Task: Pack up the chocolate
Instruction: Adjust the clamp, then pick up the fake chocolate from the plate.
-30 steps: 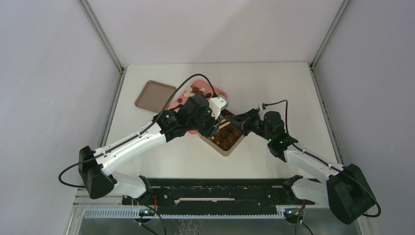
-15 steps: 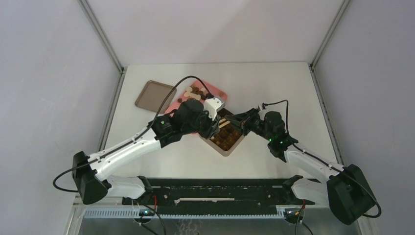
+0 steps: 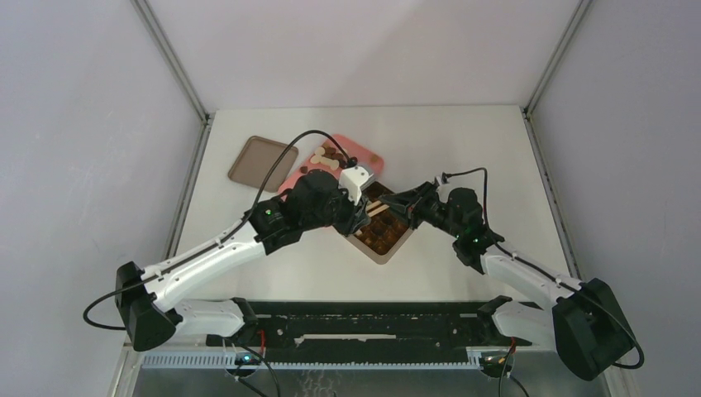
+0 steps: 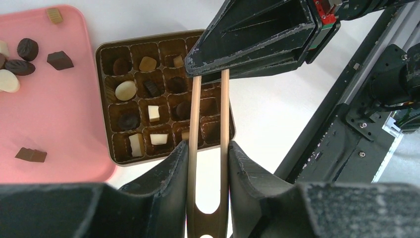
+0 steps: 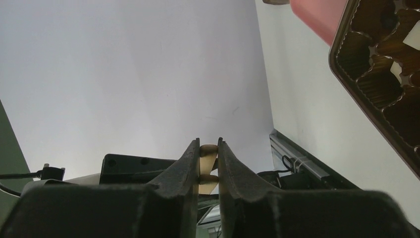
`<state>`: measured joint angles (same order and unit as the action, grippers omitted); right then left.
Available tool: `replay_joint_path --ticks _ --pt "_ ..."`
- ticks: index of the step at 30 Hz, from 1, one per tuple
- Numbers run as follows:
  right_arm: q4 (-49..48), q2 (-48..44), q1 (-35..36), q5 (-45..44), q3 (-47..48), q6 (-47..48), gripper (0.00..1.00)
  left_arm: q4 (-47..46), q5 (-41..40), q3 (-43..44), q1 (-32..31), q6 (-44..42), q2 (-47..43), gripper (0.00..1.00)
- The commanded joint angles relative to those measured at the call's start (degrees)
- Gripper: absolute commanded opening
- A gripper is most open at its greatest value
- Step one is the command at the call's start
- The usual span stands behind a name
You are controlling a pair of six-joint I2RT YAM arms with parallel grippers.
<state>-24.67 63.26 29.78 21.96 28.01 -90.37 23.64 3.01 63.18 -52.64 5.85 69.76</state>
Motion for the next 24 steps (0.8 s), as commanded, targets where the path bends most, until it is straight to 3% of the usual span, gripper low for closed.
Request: replay_joint_path --ticks 1,5,11,19,24 --pt "0.80 -3.14 -1.31 2.02 0.50 4.66 0.32 -1.77 -2.84 1.62 0.69 1.65 -0.55 0.26" --pt "10.26 -7.90 -4.41 0.83 2.79 11.48 0.52 1.48 -6.88 2.61 1.31 2.42 0.04 0.27" --pt "26.75 -16.91 -13.71 -0.81 4.07 22.27 0.68 9.83 -12.09 6.40 3.26 2.52 2.41 0.29" --pt "48.20 -26.97 -29.04 -1.13 9.25 41.59 0.82 19.24 -14.71 10.11 9.65 3.78 6.38 0.32" --pt "56.73 -30.27 -37.01 -4.55 12.83 54.15 0.84 23.99 -13.64 11.97 15.73 5.59 10.01 0.33"
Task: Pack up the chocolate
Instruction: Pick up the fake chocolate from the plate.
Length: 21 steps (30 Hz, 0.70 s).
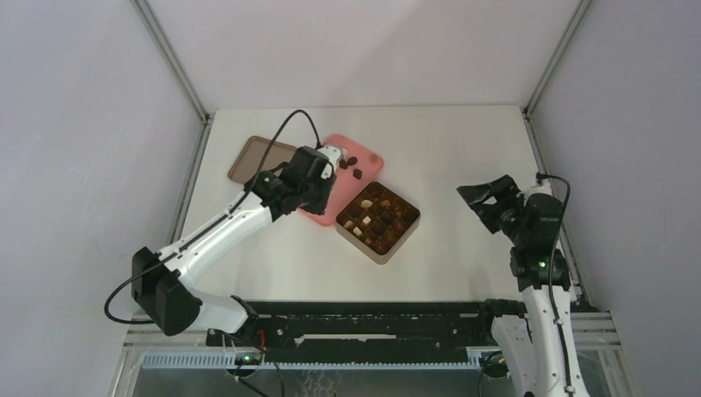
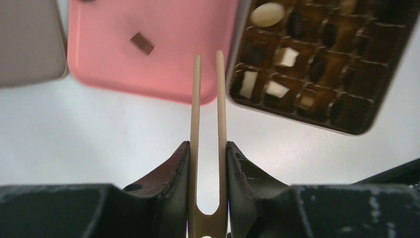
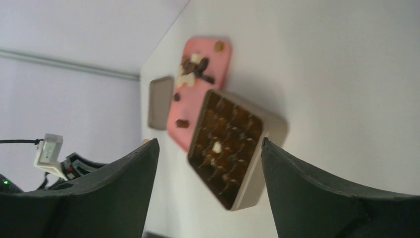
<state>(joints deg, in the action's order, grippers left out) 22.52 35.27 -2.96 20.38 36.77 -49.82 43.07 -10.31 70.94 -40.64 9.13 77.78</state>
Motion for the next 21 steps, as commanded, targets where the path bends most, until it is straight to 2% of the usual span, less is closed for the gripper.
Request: replay_joint_path --ticks 1,9,21 --pt "10.71 -2.76 -5.39 -3.74 4.68 15.49 0.84 5.17 -0.07 4.61 4.85 2.57 2.87 0.33" --pt "17.83 -5.98 -7.85 -16.75 9.66 28.80 0.86 11.28 3.45 10.46 12.56 4.05 12.31 0.38" --pt "19.77 -12.11 -4.94 -26.40 9.15 31.71 0.87 13.85 6.93 18.62 16.82 3.44 24.63 0.41"
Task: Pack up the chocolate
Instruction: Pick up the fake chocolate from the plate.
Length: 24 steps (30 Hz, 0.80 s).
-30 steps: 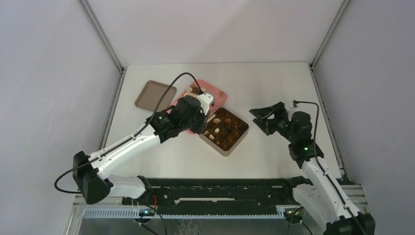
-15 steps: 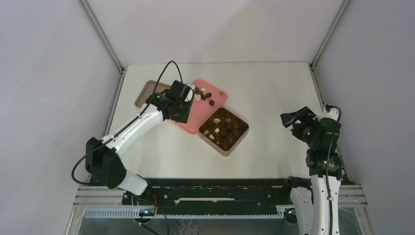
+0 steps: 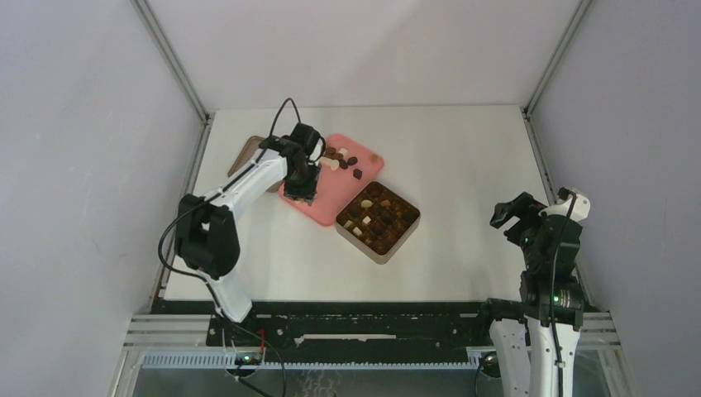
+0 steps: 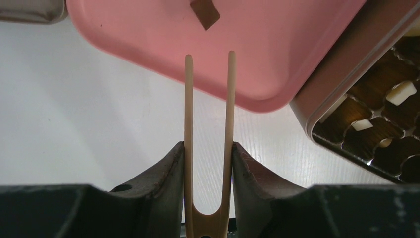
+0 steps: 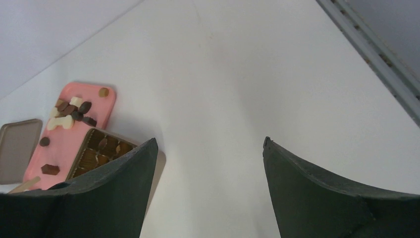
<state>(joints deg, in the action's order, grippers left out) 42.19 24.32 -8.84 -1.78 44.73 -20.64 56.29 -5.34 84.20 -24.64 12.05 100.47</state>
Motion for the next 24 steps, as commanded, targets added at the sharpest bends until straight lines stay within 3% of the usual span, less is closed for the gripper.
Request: replay_joint_path --ticks 1,17,20,24 --pt "-0.08 -1.54 1.12 -4.46 0.85 2.61 0.87 0.80 2.07 6.04 1.13 0.51 2.89 0.41" --pt "-0.84 -4.73 3.93 -9.58 -1.52 2.98 0.89 2.19 3.46 13.93 3.15 1.57 13.33 0.40" --pt "-0.83 -5.55 4.59 -10.67 -1.99 3.03 0.89 2.44 3.58 13.79 3.28 1.48 13.30 0.32" --pt "-1.19 -6.19 5.14 -11.53 -2.52 3.08 0.90 2.35 3.67 12.16 3.74 1.32 11.14 0.12"
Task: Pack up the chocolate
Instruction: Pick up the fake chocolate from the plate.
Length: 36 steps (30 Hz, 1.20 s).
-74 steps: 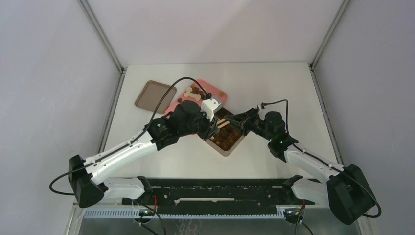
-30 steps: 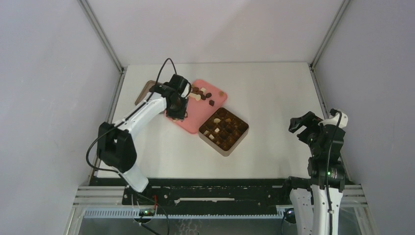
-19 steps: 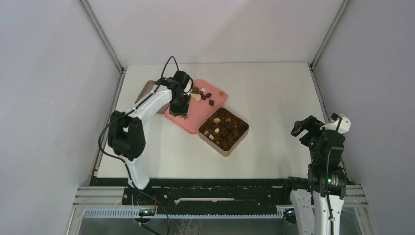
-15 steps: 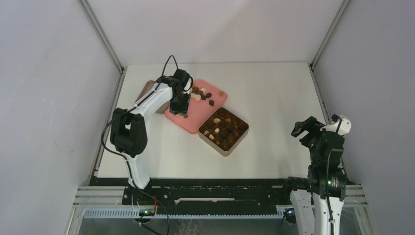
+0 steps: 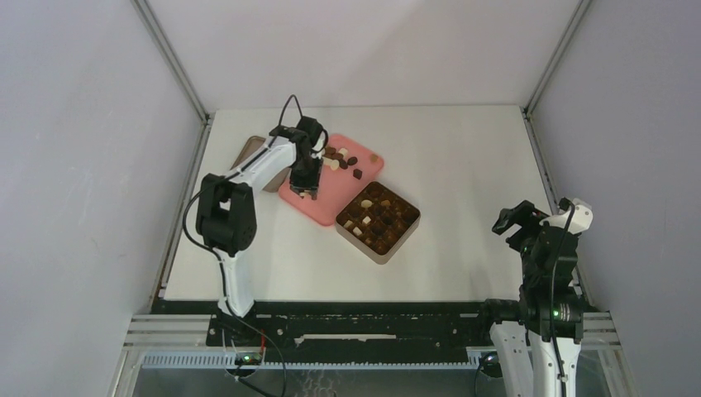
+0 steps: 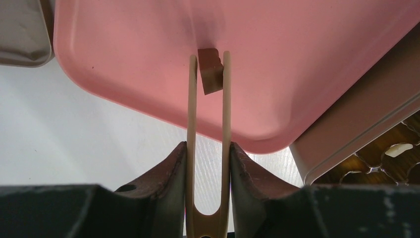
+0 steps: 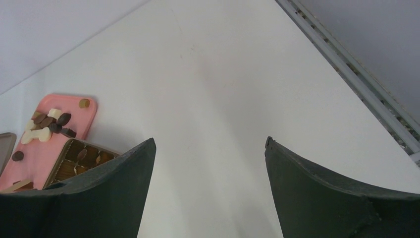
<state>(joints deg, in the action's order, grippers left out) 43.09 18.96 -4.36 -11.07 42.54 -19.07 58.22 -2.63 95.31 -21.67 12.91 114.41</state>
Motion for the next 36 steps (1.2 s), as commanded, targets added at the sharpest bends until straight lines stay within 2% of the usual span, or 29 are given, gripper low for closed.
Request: replay_joint_path --ticks 1,5,13,15,25,29,36 --pt "-2.20 -0.95 0.71 -2.28 -0.44 1.45 0.90 0.34 1.13 0.44 0.90 0.50 -3.36 0.09" --pt "-2.31 -1.22 0.91 -2.35 -0.71 1.45 0.90 -0.79 2.19 -2.75 1.76 0.52 -6.27 0.00" --pt "-2.46 -2.21 1.17 -2.80 -1.15 1.49 0.91 -4.02 10.79 -7.84 5.53 1.01 -12.40 0.00" --pt "-2.47 -2.35 1.20 -2.90 -1.22 1.41 0.91 -4.42 10.91 -8.60 6.43 1.15 -12.87 0.00" --pt "-2.43 -2.55 1.19 -3.04 -1.41 1.40 0.91 -8.81 22.34 -12.58 7.08 3.20 -18.60 0.00" --pt "-2.57 -2.70 1.20 -3.09 -1.58 1.40 0.91 -11.05 29.09 -15.13 6.31 4.47 -21.90 0.00" --pt "-2.64 -2.66 1.11 -3.00 -1.59 1.40 0.91 -12.08 31.25 -18.10 0.56 5.01 -26.01 0.00"
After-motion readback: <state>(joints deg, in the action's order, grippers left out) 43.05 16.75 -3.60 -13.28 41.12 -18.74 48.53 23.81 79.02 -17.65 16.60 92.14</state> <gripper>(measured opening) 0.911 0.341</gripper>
